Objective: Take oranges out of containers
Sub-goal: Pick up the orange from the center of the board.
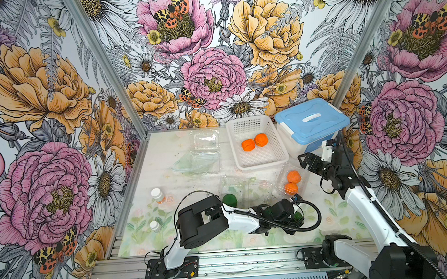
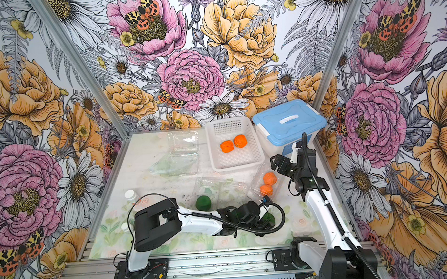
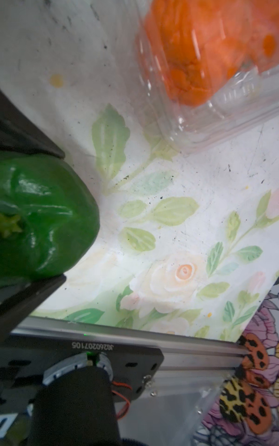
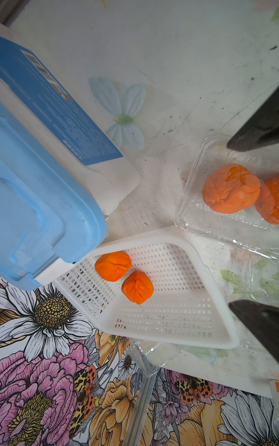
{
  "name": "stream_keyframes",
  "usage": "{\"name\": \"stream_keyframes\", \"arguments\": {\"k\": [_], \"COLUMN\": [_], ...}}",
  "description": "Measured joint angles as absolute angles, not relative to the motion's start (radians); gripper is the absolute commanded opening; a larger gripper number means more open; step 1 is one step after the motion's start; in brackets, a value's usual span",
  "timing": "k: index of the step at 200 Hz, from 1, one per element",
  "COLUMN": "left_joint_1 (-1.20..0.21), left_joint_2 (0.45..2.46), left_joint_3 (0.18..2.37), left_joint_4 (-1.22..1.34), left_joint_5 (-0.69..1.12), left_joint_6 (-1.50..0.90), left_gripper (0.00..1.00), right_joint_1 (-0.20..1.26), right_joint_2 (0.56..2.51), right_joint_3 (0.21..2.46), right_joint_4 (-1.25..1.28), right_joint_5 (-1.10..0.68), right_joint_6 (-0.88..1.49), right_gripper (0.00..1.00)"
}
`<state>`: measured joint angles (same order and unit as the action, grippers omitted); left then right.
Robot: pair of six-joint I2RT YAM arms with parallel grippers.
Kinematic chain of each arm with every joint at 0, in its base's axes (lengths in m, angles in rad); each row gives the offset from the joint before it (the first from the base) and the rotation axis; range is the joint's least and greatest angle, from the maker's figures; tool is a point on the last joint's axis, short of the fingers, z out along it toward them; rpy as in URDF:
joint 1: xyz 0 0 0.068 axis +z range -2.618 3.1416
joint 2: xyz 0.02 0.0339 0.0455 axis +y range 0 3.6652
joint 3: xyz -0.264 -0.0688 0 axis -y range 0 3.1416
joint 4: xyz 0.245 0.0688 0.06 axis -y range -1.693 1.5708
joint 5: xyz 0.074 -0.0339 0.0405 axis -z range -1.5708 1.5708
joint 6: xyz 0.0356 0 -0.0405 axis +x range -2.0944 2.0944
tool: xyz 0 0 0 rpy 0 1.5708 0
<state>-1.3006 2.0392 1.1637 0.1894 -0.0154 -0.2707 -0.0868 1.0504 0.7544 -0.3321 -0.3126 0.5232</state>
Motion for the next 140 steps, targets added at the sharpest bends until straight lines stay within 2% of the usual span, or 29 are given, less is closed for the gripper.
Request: {"name": "stream_keyframes", "arguments": {"k": [14,24,31,78,140], "left_joint_1": [-1.301,-1.301,-1.301,-1.301,-1.251], "left_joint_2": [2.039,2.039,2.039,1.988,1.743], "left_joint_3": [1.164,1.164,1.164,1.134,1.086], "left_joint_4": [0.183,0.182,0.181,0.158,0.154], "left_joint_5": [-0.024,-0.03,-0.036,-0.073,-0.084], "left_joint_6": [-0.271,-0.274,-0.274,-0.274,-0.29], "left_gripper": [0.55,0.46,0.43,0.44,0.43], "right_joint_1": [-0.087,-0.091,-0.093,-0.099,-0.104], "right_joint_2": [1.05,1.05,1.05,1.055,1.073], "right_joint_3": [0.754,0.754,0.754,0.748,0.743], "right_joint_4": [-0.332,-0.332,-0.332,-0.332,-0.332], "right_joint_5": [-0.317,-0.32,-0.321,-0.336,-0.34], "right_joint_6": [0.523,0.524,0.524,0.526,0.533], "right_gripper": [0.95,0.95,0.95,0.95,0.94]}}
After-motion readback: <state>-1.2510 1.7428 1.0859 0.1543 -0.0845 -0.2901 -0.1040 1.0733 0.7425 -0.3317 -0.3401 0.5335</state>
